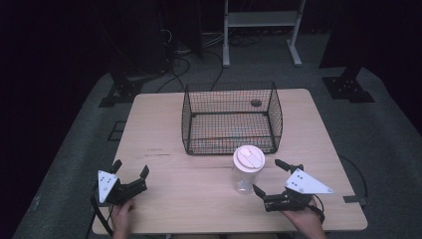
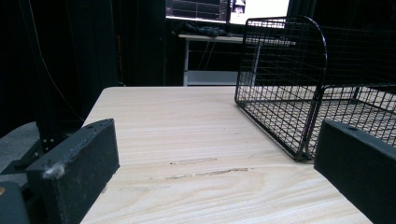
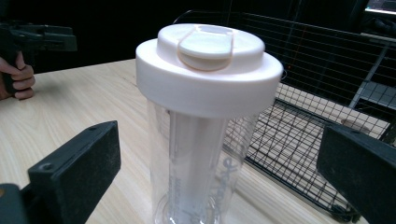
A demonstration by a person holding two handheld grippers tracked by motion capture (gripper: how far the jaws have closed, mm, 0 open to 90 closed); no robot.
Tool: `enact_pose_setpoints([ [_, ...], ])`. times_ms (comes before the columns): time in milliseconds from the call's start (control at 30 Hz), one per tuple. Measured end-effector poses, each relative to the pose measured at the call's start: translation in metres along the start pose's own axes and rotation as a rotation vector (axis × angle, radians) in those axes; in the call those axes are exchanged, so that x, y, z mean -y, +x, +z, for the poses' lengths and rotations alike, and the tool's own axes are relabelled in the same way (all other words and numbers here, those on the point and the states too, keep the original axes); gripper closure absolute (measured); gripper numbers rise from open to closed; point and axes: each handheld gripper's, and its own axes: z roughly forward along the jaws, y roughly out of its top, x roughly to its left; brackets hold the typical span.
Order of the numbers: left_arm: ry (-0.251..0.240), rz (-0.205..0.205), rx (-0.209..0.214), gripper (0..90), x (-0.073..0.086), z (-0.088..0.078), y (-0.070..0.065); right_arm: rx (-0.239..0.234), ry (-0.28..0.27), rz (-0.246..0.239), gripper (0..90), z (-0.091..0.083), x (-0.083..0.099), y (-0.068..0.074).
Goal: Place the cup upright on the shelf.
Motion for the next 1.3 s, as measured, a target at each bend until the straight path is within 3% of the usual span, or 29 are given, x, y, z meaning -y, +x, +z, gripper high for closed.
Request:
enact_pose_setpoints([
  [700, -0.004, -0.003, 0.003, 0.0, 0.0, 0.0, 0.0, 0.01, -0.016, 0.034, 0.0, 0.033, -0.009, 0.007],
  [1300, -0.006, -0.004, 0.006, 0.0, 0.0, -0.001, 0.001, 0.029, -0.039, 0.026, 0.0, 0.053, -0.014, 0.009],
])
